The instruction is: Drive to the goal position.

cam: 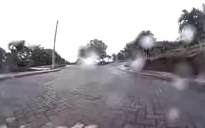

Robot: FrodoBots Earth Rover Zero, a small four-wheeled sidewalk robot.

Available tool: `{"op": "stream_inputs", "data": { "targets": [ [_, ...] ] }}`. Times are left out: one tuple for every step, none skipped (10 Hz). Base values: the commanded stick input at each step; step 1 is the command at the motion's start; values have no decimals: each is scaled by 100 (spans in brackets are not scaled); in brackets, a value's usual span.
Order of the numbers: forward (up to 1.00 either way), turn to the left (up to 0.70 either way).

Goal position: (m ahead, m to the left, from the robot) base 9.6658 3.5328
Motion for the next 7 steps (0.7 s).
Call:
{"op": "stream_inputs", "data": {
  "targets": [
    [85,0],
    [85,0],
    [85,0],
    [85,0],
    [85,0],
    [85,0],
    [85,0]
  ]
}}
